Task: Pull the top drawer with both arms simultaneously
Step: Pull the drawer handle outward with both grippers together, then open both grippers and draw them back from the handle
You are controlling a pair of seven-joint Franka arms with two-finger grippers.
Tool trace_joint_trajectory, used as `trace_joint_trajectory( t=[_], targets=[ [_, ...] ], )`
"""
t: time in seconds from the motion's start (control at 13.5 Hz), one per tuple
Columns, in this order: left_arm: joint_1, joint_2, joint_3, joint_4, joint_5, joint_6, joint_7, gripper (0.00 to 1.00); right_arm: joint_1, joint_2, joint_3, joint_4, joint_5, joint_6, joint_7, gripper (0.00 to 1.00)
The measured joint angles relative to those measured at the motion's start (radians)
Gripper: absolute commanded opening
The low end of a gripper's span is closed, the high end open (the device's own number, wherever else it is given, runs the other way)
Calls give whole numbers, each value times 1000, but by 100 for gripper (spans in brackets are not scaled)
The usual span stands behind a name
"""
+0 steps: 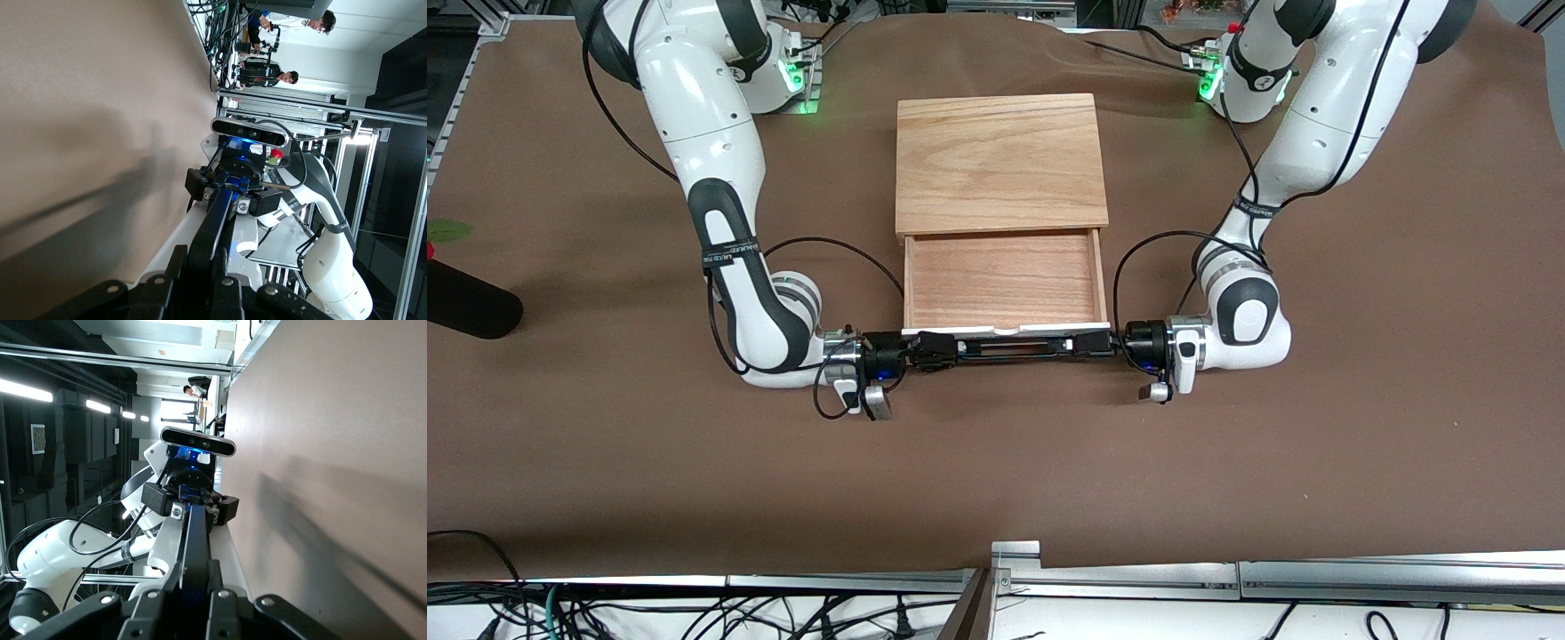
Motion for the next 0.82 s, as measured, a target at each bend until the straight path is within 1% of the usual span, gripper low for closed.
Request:
trace_joint_trajectory(
  t=[0.07, 0.15, 0.22, 0.37, 0.45, 0.52, 0.82],
  targets=[
    [1, 0, 10, -2, 0, 9, -20, 0, -3, 0, -9, 1, 5, 28, 3, 80],
    [5, 2, 26, -12, 5, 13, -42, 0, -23, -1, -25, 11, 26, 42, 10, 100],
    [9, 7, 35, -20, 4, 16, -65, 0, -56, -11, -31, 22, 32, 10, 16, 100],
    [12, 8, 34, -20, 4, 12, -78, 9, -99, -35, -31, 25, 32, -30, 28, 100],
    [12, 8, 34, -20, 4, 13, -81, 32, -100, -41, -31, 25, 32, -31, 30, 100],
    [12, 8, 34, -20, 4, 12, -84, 99, -95, -42, -31, 25, 30, -28, 30, 100],
    [46, 7, 71, -46, 9, 16, -140, 100, -82, -42, -31, 25, 14, -8, 30, 100]
  ],
)
